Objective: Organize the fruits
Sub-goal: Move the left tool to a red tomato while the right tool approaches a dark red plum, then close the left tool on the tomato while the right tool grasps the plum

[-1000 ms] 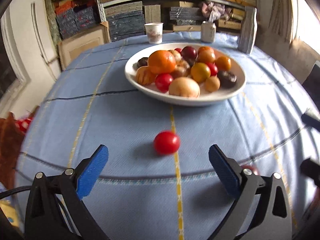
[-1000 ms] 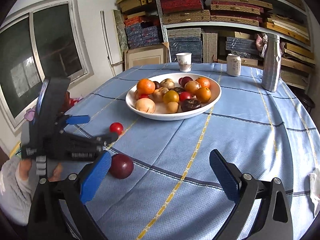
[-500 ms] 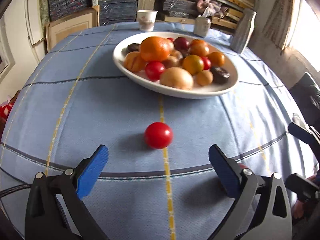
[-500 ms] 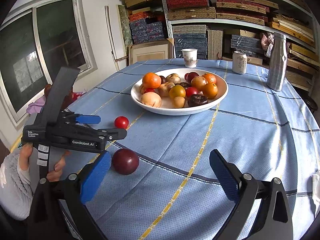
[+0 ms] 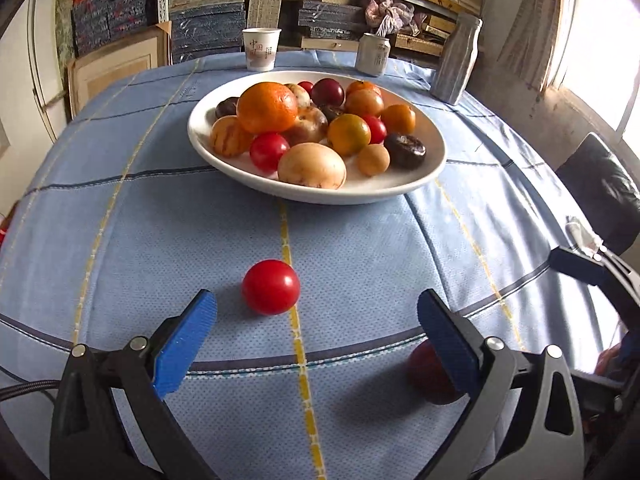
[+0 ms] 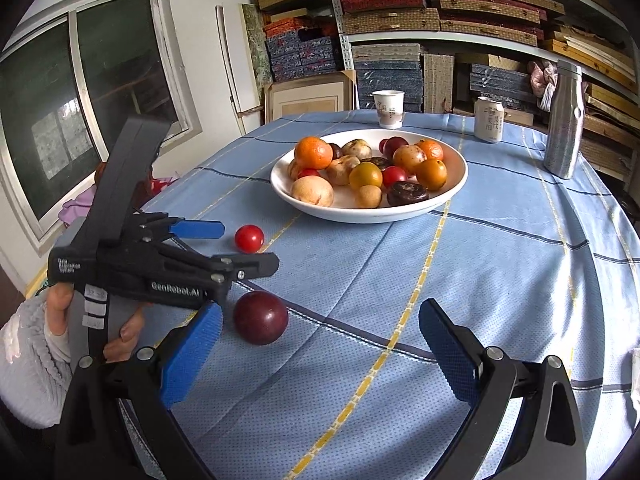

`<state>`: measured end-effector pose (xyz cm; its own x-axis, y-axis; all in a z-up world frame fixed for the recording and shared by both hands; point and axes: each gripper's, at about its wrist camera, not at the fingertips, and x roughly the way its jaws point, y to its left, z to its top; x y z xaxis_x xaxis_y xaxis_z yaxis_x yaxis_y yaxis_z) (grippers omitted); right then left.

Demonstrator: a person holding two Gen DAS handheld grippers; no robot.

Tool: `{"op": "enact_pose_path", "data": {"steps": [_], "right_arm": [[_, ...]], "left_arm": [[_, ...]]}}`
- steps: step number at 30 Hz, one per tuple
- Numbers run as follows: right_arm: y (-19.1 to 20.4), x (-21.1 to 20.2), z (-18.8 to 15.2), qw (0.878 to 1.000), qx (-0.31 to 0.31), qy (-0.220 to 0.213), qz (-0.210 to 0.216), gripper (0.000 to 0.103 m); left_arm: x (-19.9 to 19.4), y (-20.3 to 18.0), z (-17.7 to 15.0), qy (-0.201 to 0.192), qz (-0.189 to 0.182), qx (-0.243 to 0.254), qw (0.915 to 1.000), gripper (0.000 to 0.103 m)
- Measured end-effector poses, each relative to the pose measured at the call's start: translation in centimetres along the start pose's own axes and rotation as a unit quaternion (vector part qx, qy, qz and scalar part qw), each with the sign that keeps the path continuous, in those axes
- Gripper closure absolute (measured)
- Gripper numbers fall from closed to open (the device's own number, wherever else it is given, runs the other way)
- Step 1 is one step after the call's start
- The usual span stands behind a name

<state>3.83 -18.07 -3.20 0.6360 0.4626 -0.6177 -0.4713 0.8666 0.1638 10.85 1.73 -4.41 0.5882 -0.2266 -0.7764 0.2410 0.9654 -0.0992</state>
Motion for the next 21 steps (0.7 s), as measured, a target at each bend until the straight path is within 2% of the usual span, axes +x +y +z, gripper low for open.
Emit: {"op": "enact_pose_path", "data": {"steps": [8,12,18,20,21], "right_arm": [[0.0,0.3,0.0,1.0,0.004,0.01,0.005,0.004],[-0.1,0.7,-0.1,1.0,0.005,0.018,0.009,0.004],[1.0,2.1,0.2,0.998,0.002,0.048,0.037,0.004],[1.8,2.6,0.2,0.997,-0.008,0.058,0.042,0.006],[2.2,3.0,0.3,0.997,-0.015,0.066,0.043,0.012]], "left_arm": [[0.1,-0.7,-0.2,0.001,0.024,0.025,0.9994,0.004],[0.2,0.2,-0.1,0.004,0.014,0.007,0.9999,0.004],[0.1,0.7,0.2,-0.004,0.02,0.0,0.9998,0.004],[0.4,0.3,0.2,0.0,0.026,0.008,0.9996,0.005],[0.5,0.1,0.1,0.001,0.027,0.012,0.9996,0.007]]}}
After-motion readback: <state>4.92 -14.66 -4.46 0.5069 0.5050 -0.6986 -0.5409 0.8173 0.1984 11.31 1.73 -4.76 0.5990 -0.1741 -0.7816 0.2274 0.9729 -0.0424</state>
